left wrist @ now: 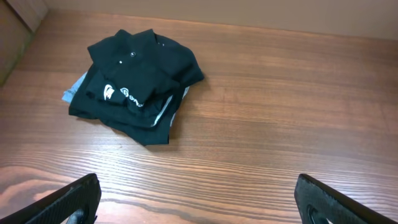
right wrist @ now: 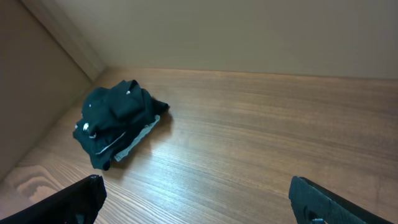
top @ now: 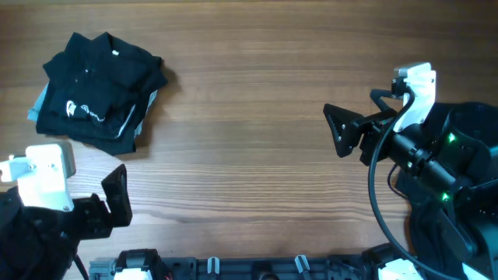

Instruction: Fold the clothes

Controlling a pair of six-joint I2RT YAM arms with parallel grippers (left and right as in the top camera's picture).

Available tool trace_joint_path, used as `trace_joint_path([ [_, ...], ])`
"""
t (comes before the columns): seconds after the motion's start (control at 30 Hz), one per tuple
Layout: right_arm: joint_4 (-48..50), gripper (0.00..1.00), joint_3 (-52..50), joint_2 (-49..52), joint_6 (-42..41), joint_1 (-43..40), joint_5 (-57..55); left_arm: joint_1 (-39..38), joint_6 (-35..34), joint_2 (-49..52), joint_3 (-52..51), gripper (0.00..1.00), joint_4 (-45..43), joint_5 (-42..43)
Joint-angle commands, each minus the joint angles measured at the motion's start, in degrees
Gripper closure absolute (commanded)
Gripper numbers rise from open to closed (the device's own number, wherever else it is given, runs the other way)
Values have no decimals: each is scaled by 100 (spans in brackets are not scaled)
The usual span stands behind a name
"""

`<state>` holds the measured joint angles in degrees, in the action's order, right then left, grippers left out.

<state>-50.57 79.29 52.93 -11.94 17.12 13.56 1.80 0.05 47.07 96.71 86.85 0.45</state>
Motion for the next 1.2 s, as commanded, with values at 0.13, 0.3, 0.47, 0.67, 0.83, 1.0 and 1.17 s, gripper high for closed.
trace_joint_path([
  [0.13, -31, 0, 70, 125, -358, 4, 120, -42, -96, -4, 4, 0, 101, -120],
  [0.3, -409, 0, 70, 151, -892, 4, 118, -42, -96, -4, 4, 0, 101, -120],
  [0.47, -435, 0, 68, 57, 210, 4, 59, -42, -96, -4, 4, 0, 101, -120],
  [0.67, 599, 0, -396, -487, 1641, -50, -72, -42, -96, -4, 4, 0, 98, -120],
  [0.83, 2168, 0, -1996, -1687, 1829, -710, -70, -42, -96, -4, 4, 0, 101, -120],
  [1.0, 3016, 0, -3681, -2959, 1788, -1016, -79, -42, -96, -4, 4, 0, 101, -120],
  [1.17, 3668, 0, -5141, -4009, 1681, -1014, -133, -42, -96, -4, 4, 0, 101, -120],
])
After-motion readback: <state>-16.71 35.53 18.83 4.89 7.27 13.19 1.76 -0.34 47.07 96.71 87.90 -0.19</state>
